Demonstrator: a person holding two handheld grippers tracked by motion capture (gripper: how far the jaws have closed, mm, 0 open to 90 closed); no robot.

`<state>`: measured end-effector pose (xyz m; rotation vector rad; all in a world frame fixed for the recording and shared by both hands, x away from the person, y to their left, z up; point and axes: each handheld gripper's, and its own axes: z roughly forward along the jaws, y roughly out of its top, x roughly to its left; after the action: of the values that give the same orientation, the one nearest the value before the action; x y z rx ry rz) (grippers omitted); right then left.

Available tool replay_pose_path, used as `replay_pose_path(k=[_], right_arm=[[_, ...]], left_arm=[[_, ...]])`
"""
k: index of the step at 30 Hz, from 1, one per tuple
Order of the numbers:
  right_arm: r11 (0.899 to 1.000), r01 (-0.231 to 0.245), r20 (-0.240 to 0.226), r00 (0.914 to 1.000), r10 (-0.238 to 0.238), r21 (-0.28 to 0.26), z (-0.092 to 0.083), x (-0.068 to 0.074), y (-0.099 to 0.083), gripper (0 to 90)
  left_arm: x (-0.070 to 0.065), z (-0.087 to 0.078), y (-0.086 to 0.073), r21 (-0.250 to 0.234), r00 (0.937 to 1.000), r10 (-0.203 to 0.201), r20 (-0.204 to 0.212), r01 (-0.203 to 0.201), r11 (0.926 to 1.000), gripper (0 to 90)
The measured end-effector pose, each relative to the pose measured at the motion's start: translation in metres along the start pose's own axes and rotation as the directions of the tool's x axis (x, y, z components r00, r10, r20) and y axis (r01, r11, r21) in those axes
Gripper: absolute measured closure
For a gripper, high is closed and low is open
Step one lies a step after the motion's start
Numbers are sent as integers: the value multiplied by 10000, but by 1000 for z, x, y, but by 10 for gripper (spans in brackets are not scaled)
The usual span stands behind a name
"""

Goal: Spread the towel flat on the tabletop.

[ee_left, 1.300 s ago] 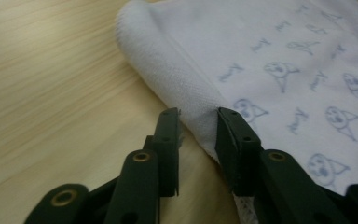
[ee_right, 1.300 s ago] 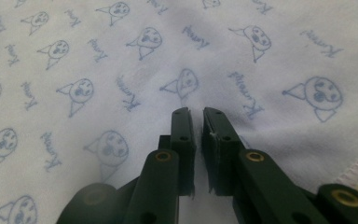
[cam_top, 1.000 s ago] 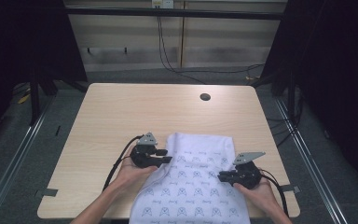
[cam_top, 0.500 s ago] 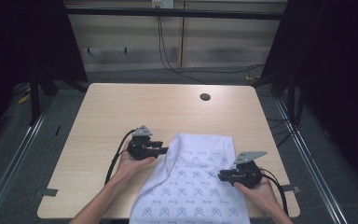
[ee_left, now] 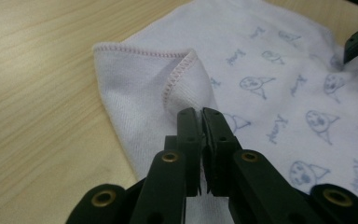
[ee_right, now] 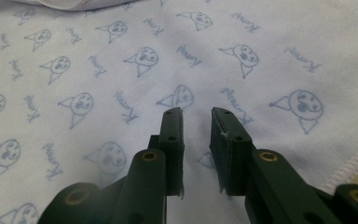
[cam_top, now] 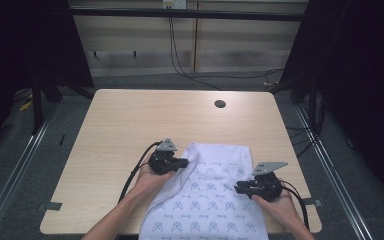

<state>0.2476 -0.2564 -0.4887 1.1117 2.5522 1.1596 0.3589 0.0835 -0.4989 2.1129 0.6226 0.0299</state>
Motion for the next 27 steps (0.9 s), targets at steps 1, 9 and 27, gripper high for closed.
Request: replay_pose_path(k=[1, 9, 27], right_arm=[[10000, -13, 15, 10000, 13, -4, -1, 0, 0, 745], [9994, -181, 136, 9997, 185, -295, -5, -3, 3, 729], [9958, -745, 22, 9972, 747, -527, -8, -22, 7, 707]], left_arm=[[1, -1, 1, -5, 10000, 16, -63, -16, 10000, 876], [23, -43, 8, -926, 9951, -460, -873, 379, 9950, 882], [51, -70, -33, -692, 9866, -1361, -902, 1301, 9891, 740]])
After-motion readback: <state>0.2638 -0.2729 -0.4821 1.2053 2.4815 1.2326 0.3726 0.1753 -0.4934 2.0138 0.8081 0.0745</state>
